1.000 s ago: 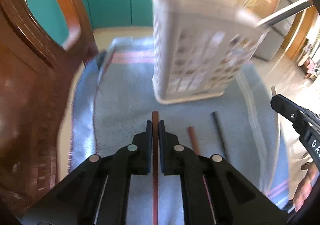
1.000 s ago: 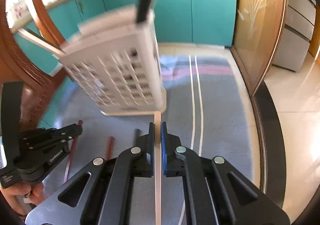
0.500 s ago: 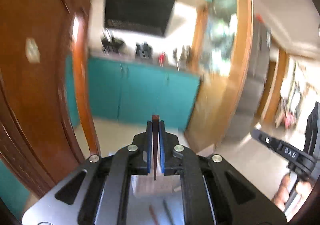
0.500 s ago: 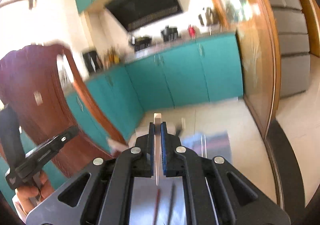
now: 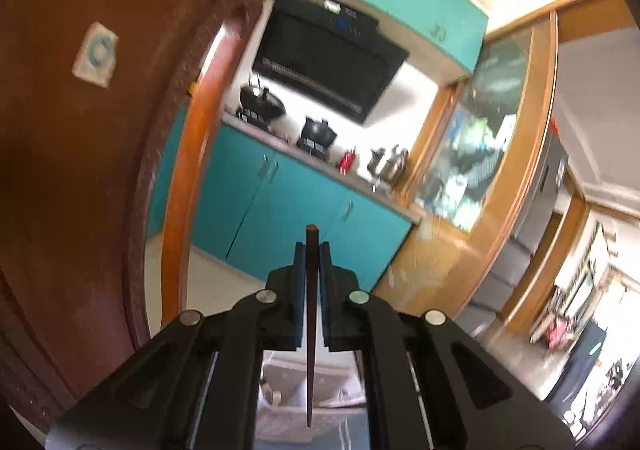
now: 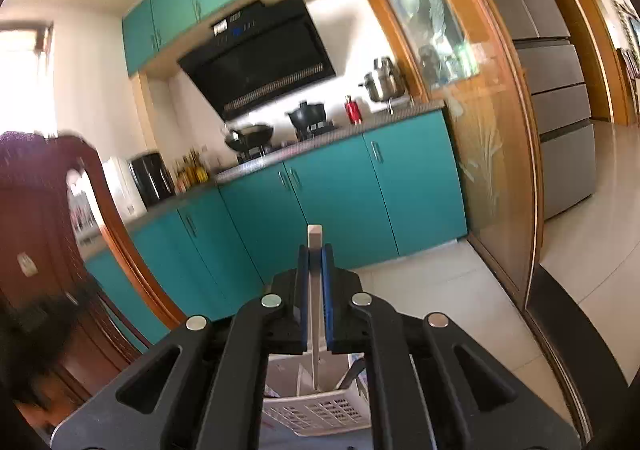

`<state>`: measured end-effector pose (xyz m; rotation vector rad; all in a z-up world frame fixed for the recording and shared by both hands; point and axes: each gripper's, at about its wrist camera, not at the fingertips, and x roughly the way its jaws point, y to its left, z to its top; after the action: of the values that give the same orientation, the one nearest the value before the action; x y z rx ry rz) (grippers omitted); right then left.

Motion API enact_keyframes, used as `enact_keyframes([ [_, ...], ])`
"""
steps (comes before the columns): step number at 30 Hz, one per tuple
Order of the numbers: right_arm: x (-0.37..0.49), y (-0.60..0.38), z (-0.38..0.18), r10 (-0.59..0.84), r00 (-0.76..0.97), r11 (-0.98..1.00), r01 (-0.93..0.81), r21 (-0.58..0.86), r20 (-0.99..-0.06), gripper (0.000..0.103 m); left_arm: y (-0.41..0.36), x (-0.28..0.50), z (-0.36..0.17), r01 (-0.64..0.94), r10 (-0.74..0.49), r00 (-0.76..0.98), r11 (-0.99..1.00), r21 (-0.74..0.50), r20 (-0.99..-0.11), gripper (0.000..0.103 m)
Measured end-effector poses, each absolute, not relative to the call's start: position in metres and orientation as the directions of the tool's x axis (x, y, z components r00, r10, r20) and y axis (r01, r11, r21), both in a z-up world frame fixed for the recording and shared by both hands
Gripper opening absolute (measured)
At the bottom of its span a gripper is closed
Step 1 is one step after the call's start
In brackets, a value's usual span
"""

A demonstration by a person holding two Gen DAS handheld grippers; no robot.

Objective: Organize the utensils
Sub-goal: 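Lift both chopsticks into the white utensil holder and open both grippers, then lower the right gripper to the black chopstick and close on it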

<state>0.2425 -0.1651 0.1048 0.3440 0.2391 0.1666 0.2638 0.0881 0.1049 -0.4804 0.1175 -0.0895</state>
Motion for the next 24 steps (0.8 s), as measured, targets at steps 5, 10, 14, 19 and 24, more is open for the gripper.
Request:
enact_keyframes([
  [5,0.26,-0.139,0.078,0.194,0.939,0.959,-0.121,0.257,-0.283,0.007,0.086,0.254,0.101,0.002,-0.024,0.999,0.895,-0.445,-0.044,0.007],
  [10,0.271,-0.131,0.057,0.221,0.912,0.96,-0.141,0.241,-0.345,0.007,0.058,0.269,0.084,-0.047,0.015,0.995,0.943,-0.329,-0.102,0.007],
  [14,0.271,-0.133,0.055,0.23,0.906,0.961,-0.152,0.233,-0.356,0.007,0.046,0.278,0.071,-0.05,0.008,0.988,0.96,-0.277,-0.152,0.007],
  [19,0.259,-0.145,0.063,0.224,0.922,0.959,-0.149,0.242,-0.317,0.042,0.037,0.273,0.067,-0.061,0.023,0.985,0.974,-0.218,-0.17,0.008],
  [24,0.242,-0.16,0.075,0.235,0.931,0.951,-0.161,0.263,-0.278,0.044,0.033,0.262,0.065,-0.057,0.02,0.983,0.978,-0.203,-0.18,0.026],
])
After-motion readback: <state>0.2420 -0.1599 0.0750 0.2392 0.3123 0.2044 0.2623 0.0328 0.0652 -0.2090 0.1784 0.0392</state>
